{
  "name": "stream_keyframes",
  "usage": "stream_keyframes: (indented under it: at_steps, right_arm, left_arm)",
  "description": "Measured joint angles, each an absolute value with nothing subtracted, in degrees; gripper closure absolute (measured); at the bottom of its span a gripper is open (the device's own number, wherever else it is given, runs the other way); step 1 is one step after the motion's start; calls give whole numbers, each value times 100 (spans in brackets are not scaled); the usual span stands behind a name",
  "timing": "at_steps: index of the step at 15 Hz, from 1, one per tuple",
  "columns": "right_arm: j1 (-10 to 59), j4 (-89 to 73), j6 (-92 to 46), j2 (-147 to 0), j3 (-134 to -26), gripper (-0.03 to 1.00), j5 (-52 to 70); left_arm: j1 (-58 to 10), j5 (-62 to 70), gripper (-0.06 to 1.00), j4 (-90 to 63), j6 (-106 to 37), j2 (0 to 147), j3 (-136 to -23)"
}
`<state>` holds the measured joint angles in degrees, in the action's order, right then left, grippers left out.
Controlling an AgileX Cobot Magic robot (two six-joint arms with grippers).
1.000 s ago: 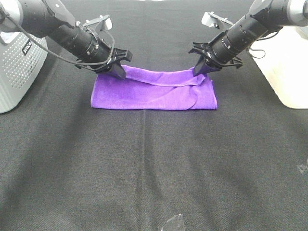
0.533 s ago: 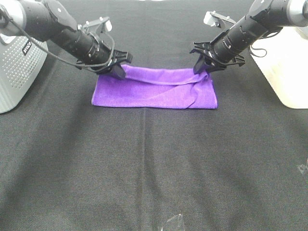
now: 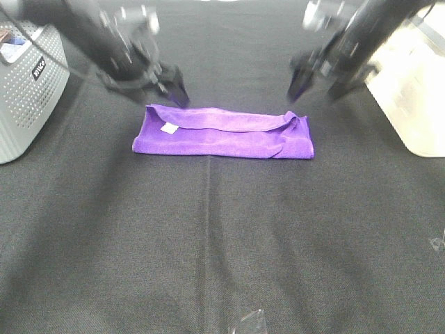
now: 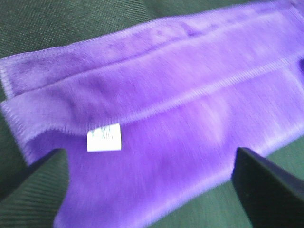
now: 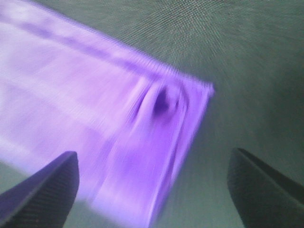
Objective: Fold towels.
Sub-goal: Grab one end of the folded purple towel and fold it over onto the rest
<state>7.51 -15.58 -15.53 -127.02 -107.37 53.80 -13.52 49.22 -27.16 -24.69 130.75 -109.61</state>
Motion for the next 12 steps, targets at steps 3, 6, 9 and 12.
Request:
stream_keyframes:
  at_steps: [3,6,9,12]
  right_arm:
    - [751,-1438,-1358,-12387,-10754,15,6366]
    - [751,-1398,-1255,-12347,-10754,15,6812]
    - [751,-1398,-1209,-12342,-10754,15,6927]
    - [751,-1398,-1083,-12342,-10754,15,6950]
  left_arm:
    - [-865,5861,5,-2727,-2424,13253,-11385]
    - [-567,6446,5,-3088,-2544,13757,-11591]
    - [-539,6406,5,-3180,-2601,14146,-11700]
    - [-539,6291,5,-3214,-2607,14175,-11700]
